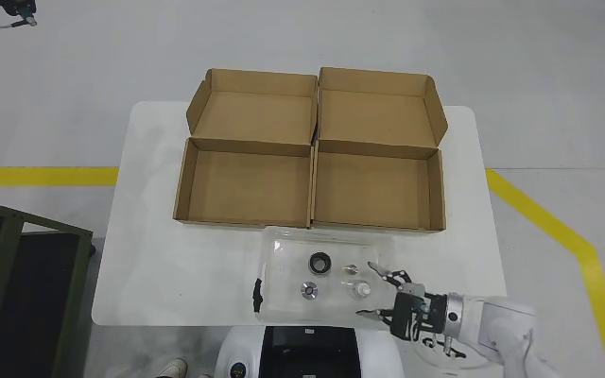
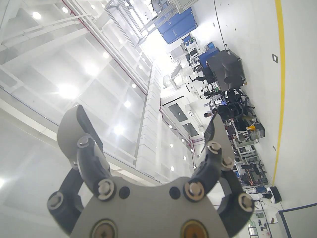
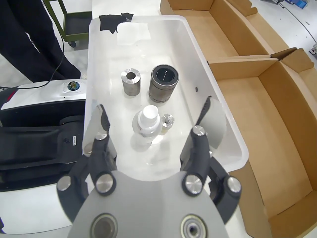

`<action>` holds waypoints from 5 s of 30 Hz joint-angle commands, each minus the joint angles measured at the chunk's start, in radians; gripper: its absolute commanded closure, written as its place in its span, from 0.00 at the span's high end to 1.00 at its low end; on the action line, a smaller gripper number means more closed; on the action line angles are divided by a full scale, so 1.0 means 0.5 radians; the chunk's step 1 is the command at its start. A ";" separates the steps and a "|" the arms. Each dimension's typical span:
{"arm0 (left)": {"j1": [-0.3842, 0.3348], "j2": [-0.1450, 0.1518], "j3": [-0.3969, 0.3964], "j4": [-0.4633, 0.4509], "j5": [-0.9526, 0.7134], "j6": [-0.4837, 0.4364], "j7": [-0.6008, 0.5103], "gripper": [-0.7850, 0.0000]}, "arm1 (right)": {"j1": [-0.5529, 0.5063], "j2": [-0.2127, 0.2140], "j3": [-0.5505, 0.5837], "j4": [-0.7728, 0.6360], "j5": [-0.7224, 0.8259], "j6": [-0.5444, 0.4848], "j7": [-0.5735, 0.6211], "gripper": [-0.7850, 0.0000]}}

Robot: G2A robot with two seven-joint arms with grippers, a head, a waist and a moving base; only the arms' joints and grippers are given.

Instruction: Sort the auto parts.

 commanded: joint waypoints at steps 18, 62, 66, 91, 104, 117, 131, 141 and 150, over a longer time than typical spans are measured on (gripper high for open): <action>0.000 0.000 0.000 0.000 0.000 0.000 0.000 1.00 | 0.108 0.128 -0.137 0.026 0.130 0.000 0.282 0.48; 0.000 0.000 0.000 0.000 0.000 0.000 0.000 1.00 | 0.211 0.232 -0.260 0.023 0.311 0.140 0.371 0.00; 0.000 0.000 0.000 0.000 0.000 0.000 0.000 1.00 | 0.196 0.237 -0.280 0.041 0.255 0.167 0.347 0.00; 0.000 0.000 0.000 0.000 0.000 0.000 0.000 1.00 | 0.133 0.280 -0.181 -0.079 0.300 0.048 0.509 0.49; 0.000 0.000 0.000 0.000 0.000 0.000 0.000 1.00 | 0.133 0.280 -0.181 -0.079 0.300 0.048 0.509 0.49; 0.000 0.000 0.000 0.000 0.000 0.000 0.000 1.00 | 0.133 0.280 -0.181 -0.079 0.300 0.048 0.509 0.49; 0.058 0.007 -0.054 0.000 0.047 0.029 0.010 1.00 | 0.108 0.298 -0.128 -0.170 0.330 0.012 0.576 1.00; 0.084 0.007 -0.079 -0.008 0.036 -0.001 0.002 1.00 | 0.111 0.302 -0.176 -0.258 0.444 0.034 0.837 1.00; 0.084 0.007 -0.079 -0.008 0.036 -0.001 0.002 1.00 | 0.155 0.299 -0.261 -0.298 0.528 0.135 1.107 0.74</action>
